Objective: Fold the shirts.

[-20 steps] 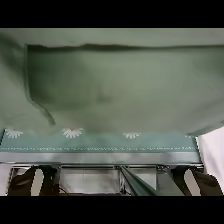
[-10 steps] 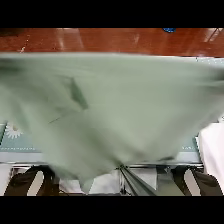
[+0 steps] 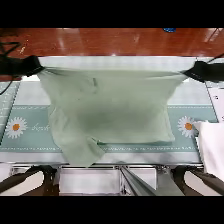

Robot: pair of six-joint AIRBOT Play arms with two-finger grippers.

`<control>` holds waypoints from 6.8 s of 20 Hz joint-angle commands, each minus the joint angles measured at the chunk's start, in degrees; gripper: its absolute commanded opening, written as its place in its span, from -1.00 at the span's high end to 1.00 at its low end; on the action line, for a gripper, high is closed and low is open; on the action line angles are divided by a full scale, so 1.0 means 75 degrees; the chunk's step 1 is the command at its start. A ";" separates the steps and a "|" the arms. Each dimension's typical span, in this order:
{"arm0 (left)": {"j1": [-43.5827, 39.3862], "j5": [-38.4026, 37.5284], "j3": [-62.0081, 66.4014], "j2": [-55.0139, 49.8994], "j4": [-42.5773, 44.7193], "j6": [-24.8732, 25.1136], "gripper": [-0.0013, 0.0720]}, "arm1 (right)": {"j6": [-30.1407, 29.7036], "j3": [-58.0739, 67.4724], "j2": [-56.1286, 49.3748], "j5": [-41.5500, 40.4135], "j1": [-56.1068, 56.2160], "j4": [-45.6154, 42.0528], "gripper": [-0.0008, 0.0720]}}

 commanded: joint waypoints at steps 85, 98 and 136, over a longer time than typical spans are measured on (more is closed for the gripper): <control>0.1568 -0.1976 -0.4159 0.0743 -0.3494 0.1891 0.91 | -0.1137 -0.4319 0.0458 0.0583 -0.1606 0.2454 0.92; 0.0329 -0.1483 0.1565 -0.3978 -0.3634 0.0542 0.91 | -0.0743 -0.0676 -0.2952 -0.0530 -0.0530 0.2652 0.92; -0.1693 -0.0251 -0.2407 0.1119 -0.1880 0.1227 0.91 | -0.0498 -0.0994 -0.1547 0.0796 -0.0513 0.1343 0.92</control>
